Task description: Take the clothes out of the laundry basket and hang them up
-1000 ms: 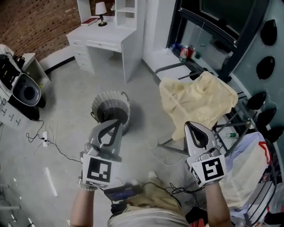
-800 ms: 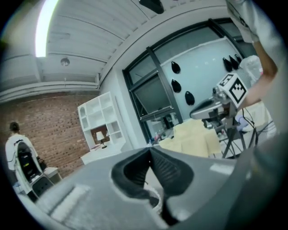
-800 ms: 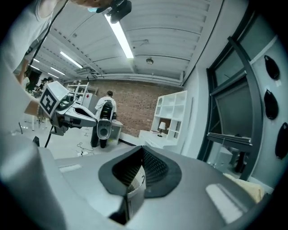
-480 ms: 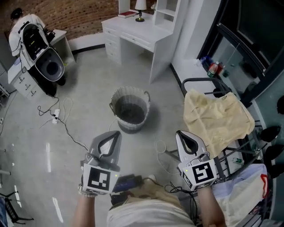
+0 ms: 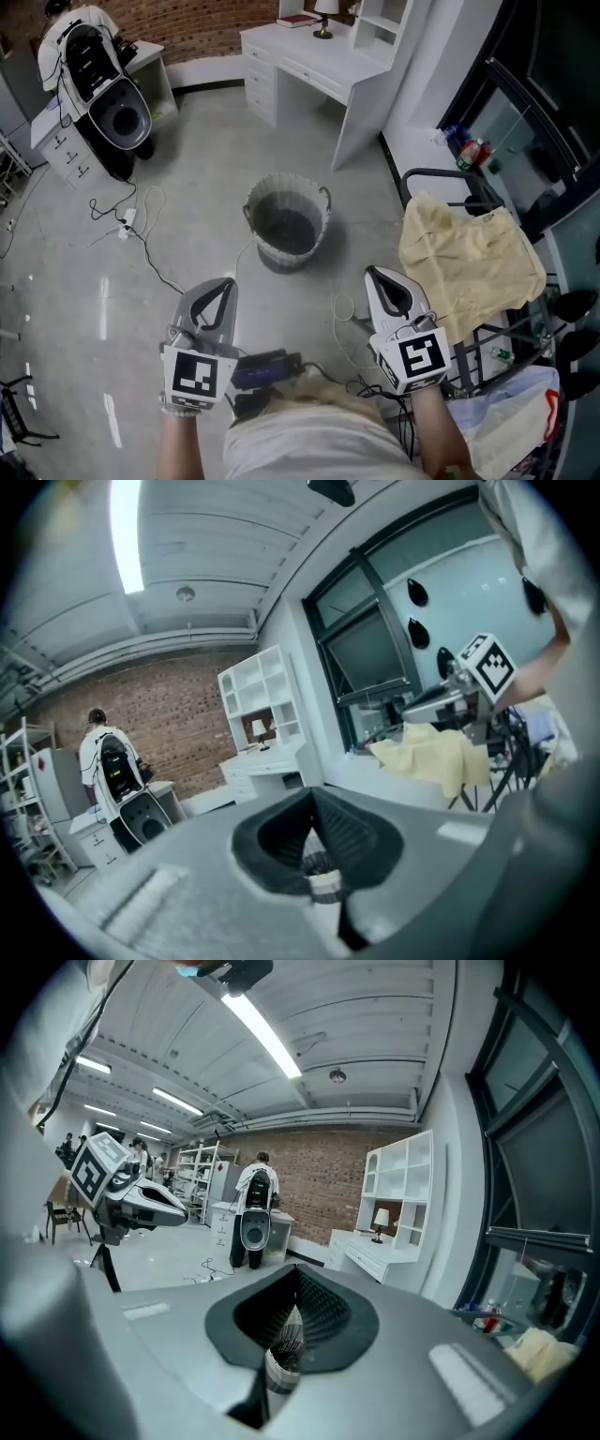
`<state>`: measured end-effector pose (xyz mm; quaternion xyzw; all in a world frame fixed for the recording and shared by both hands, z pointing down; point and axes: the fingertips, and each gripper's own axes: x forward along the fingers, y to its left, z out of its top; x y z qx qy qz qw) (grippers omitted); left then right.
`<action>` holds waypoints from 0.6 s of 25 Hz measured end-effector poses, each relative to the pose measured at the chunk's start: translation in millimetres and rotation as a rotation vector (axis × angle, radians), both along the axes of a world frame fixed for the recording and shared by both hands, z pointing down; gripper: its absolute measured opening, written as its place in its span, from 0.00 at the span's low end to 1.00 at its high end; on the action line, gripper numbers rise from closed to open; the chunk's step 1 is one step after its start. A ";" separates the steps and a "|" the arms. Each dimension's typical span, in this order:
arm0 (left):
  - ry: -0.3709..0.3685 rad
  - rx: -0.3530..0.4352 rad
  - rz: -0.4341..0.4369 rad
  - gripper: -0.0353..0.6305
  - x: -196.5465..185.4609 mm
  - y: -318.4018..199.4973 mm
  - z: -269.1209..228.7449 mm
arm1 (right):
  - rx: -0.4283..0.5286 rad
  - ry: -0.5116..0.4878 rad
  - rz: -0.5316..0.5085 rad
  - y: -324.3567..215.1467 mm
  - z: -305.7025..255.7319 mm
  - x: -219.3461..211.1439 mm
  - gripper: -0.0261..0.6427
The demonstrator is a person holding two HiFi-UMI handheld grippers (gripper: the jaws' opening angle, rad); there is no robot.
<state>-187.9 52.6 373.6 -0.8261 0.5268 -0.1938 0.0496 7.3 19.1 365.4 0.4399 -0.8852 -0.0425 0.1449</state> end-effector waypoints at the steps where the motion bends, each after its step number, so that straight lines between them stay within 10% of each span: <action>1: 0.001 -0.002 -0.005 0.04 -1.1 -0.2 0.6 | -0.001 0.000 -0.004 -1.0 0.3 -0.7 0.05; 15: 0.026 -0.018 -0.009 0.04 2.9 -4.5 3.9 | -0.035 -0.022 -0.029 -6.2 5.4 -8.2 0.05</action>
